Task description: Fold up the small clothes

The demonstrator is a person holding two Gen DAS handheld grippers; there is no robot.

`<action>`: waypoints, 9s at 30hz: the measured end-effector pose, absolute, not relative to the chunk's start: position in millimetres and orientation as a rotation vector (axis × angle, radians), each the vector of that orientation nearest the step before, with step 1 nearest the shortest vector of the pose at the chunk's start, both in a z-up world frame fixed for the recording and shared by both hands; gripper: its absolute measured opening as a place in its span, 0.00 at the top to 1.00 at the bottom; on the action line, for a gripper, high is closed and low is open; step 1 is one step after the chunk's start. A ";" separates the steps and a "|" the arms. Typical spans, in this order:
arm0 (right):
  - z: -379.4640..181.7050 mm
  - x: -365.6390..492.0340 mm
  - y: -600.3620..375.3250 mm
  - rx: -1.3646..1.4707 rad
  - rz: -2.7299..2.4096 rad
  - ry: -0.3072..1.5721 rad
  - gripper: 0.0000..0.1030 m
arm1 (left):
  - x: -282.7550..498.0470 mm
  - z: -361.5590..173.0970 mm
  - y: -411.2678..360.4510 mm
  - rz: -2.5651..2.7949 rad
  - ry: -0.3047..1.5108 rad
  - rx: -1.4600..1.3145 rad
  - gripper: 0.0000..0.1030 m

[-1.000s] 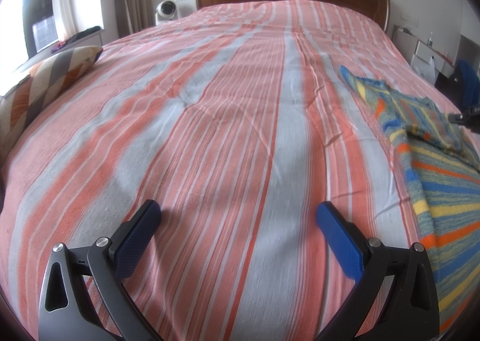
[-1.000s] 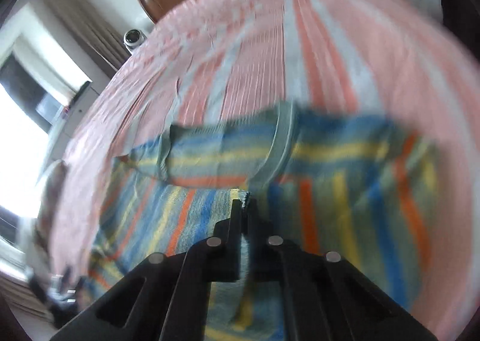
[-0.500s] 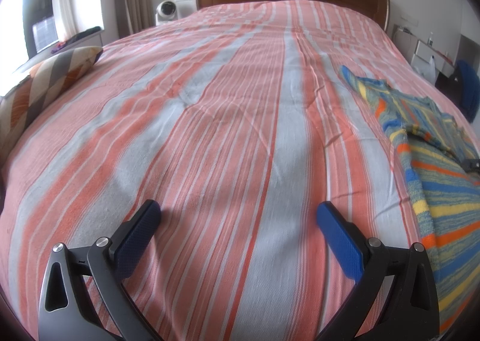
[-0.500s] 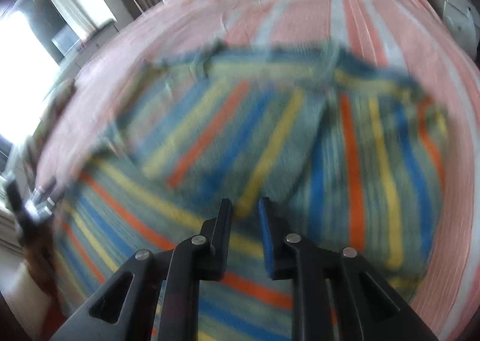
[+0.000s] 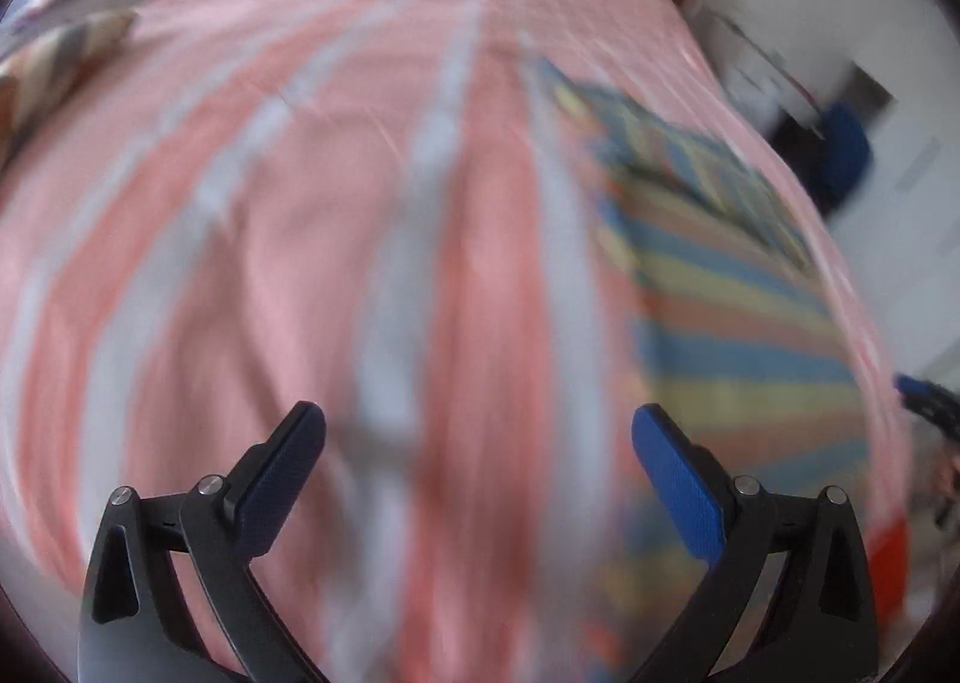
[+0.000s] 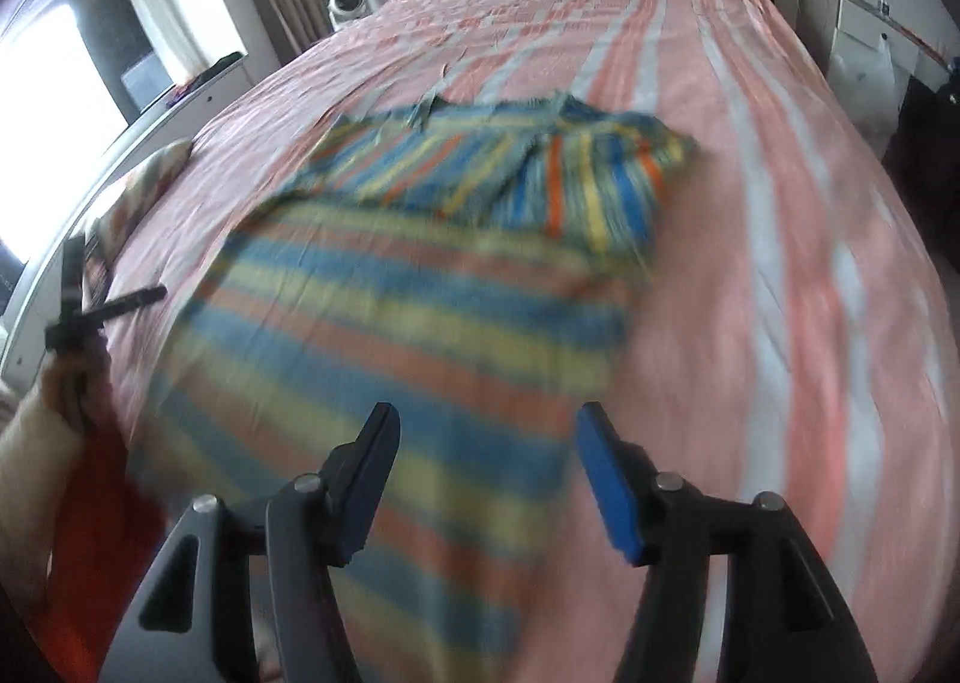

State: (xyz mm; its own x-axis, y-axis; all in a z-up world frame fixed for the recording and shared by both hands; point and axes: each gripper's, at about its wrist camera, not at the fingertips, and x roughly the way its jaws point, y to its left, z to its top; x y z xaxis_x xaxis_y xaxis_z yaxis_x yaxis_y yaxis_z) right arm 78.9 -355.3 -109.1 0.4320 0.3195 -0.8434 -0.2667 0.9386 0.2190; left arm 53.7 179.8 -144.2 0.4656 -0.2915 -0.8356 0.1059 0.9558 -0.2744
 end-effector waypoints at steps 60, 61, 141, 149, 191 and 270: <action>-183.4 241.6 -396.2 0.331 0.339 1.046 0.65 | 308.4 -159.4 35.1 -0.231 1.056 -0.228 0.47; -186.0 241.4 -394.2 0.323 0.333 1.052 0.66 | 309.3 -160.6 29.9 -0.234 1.061 -0.196 0.78; -155.1 119.3 -410.8 0.231 0.237 0.882 0.43 | 186.3 -115.1 -119.4 -0.465 0.726 0.220 0.02; -155.5 222.7 -461.0 0.412 0.357 0.913 0.43 | 213.9 -175.9 -290.3 -0.685 0.801 0.494 0.19; -110.4 339.2 -160.0 0.127 0.660 0.877 0.61 | 242.0 -143.5 54.5 -0.186 0.829 -0.321 0.11; -12.7 80.0 -249.4 -0.071 0.092 0.487 0.00 | 98.8 -8.4 5.9 0.131 0.512 0.110 0.00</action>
